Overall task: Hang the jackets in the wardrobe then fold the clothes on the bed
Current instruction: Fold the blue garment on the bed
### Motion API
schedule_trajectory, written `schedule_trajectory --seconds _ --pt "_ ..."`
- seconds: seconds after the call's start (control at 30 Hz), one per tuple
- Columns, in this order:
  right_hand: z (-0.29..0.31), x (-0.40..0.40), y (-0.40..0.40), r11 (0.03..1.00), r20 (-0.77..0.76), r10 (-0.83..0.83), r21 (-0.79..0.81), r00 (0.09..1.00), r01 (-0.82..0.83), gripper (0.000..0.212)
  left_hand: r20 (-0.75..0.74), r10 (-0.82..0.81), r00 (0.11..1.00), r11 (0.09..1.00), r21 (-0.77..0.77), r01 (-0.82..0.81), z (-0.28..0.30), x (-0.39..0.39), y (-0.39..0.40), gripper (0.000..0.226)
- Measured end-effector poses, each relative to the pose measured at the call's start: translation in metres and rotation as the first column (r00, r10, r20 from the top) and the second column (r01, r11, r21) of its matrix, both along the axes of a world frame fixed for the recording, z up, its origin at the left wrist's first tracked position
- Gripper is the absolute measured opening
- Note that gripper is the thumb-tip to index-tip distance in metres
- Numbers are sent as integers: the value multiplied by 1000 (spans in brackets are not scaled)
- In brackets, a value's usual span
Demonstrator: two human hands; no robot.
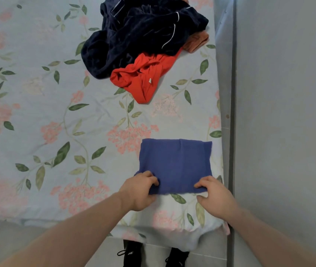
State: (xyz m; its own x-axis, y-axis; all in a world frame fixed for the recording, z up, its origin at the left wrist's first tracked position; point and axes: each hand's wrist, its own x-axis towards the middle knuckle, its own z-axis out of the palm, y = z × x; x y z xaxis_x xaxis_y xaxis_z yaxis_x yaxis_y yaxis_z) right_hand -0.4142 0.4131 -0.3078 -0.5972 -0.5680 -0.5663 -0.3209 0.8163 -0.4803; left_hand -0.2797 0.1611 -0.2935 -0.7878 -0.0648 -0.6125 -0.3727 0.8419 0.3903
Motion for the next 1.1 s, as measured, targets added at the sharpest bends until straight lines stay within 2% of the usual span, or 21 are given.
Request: schedule_trajectory --seconds 0.07,0.13,0.2,0.27,0.33,0.4,0.47,0.53,0.57,0.6,0.67,0.73,0.77,0.8,0.93,1.03,1.1 --pt "4 3 -7 984 6 -163 -67 987 163 31 -74 171 983 985 29 -169 4 -5 -1 37" --pt "11 4 -19 919 -25 -361 -180 932 351 37 -233 377 897 925 39 -378 9 -13 -2 35" --pt "15 0 -35 881 -37 -434 -226 900 416 52 -315 464 828 880 51 -473 11 -23 -2 48" --pt "13 -8 -50 890 -39 -430 -187 902 416 69 -258 483 837 874 73 -481 6 -34 -2 69" --pt "6 -18 -63 897 -25 -433 -110 901 428 82 -86 515 853 856 102 -506 -3 -46 -1 88" --pt "-6 -27 -73 888 61 -453 -55 890 456 90 116 498 859 854 107 -510 -15 -55 -3 100" --pt "-18 -31 -75 889 156 -446 -32 881 456 86 242 394 887 904 75 -422 -25 -59 -5 105" --pt "-25 -32 -74 879 155 -468 -21 870 477 79 214 394 894 907 70 -416 -29 -59 -11 103" --pt "-26 -33 -73 843 153 -526 -35 837 536 81 145 468 872 870 96 -483 -29 -58 -14 98" --pt "-25 -33 -71 786 158 -600 -64 784 614 85 59 578 814 803 136 -580 -29 -56 -17 92" --pt "-24 -31 -64 688 144 -705 -100 694 719 89 -44 791 611 606 193 -771 -30 -49 -20 85" --pt "-25 -27 -60 685 119 -715 -75 689 725 90 46 919 392 373 224 -900 -30 -43 -17 84" --pt "-25 -25 -59 684 149 -713 -65 685 726 89 132 943 304 265 255 -930 -31 -41 -13 79" --pt "-27 -24 -59 665 206 -720 -68 662 744 86 221 941 258 191 282 -940 -31 -40 -9 70" --pt "-25 -27 -66 590 432 -727 -5 534 808 67 449 863 232 70 349 -934 -31 -43 -1 42" --pt "-27 -33 -70 550 550 -726 103 414 829 54 534 825 184 -67 417 -907 -30 -45 -4 55" --pt "-25 -36 -74 465 612 -745 190 266 865 40 534 835 133 -149 453 -879 -34 -46 -5 51"
